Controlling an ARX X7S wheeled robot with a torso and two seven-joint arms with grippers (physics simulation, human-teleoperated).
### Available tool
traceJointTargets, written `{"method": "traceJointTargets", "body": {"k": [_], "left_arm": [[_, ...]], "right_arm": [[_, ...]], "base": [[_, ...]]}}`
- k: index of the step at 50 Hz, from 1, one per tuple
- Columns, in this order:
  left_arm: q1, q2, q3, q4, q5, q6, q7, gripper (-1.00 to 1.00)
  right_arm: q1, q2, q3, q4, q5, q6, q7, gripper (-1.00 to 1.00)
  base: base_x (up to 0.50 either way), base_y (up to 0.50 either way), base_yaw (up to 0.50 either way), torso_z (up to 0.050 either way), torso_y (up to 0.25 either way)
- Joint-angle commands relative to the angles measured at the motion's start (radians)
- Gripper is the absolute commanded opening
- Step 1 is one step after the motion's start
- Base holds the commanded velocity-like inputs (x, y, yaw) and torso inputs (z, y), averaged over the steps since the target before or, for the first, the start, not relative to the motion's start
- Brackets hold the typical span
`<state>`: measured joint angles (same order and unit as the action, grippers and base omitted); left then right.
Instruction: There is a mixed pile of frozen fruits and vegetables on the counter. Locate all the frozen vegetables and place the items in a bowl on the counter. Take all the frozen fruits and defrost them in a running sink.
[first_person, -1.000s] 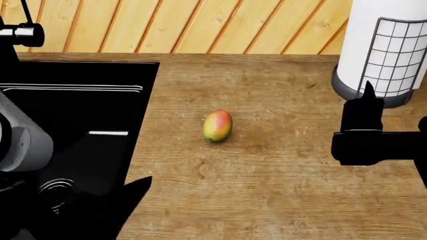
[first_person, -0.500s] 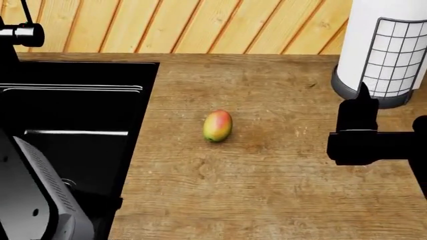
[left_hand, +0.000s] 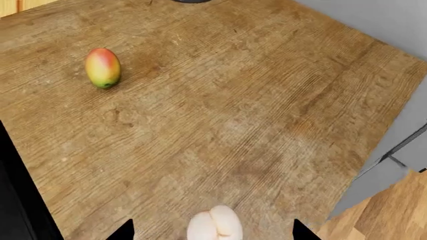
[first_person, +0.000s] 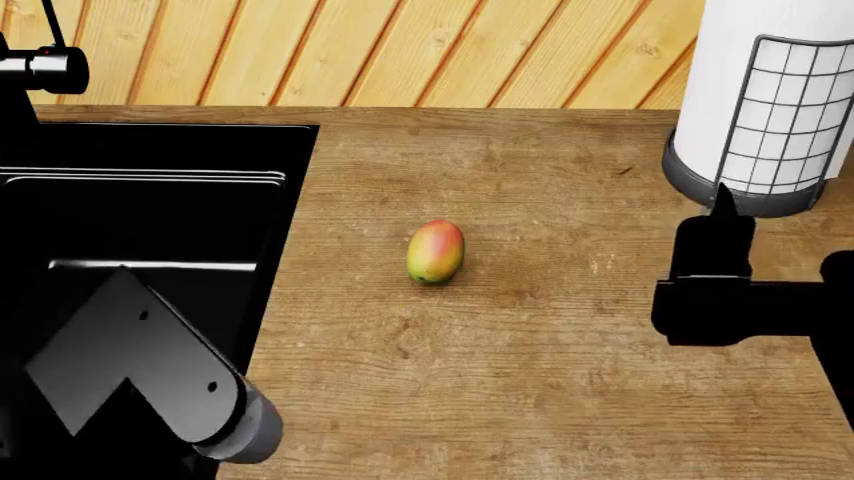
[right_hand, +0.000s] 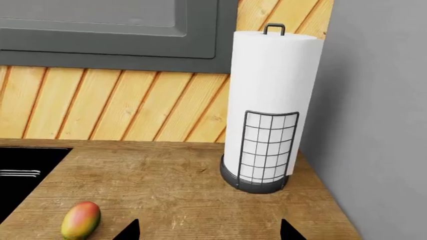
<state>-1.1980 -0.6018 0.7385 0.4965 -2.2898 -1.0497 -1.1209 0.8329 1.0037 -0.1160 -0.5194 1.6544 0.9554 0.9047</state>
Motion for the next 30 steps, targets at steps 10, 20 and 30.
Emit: {"method": "traceJointTargets", "body": {"k": [10,20,30], "left_arm": [[0.108,0.065,0.039,-0.097,0.3,-0.109,0.177,1.0],[0.136,0.108,0.066,-0.093,0.317,-0.103,0.194,1.0],[0.176,0.114,0.078,-0.112,0.367,-0.09,0.213,1.0]], "right_arm": [[0.0,-0.003,-0.001,-0.009,0.009,-0.005,0.001,1.0],[-0.03,0.007,0.014,-0.01,0.007,-0.017,-0.01,1.0],[-0.034,0.007,0.022,-0.011,0.019,-0.027,-0.01,1.0]], "base": [[0.0,0.0,0.0,0.0,0.0],[0.0,0.0,0.0,0.0,0.0],[0.0,0.0,0.0,0.0,0.0]]}}
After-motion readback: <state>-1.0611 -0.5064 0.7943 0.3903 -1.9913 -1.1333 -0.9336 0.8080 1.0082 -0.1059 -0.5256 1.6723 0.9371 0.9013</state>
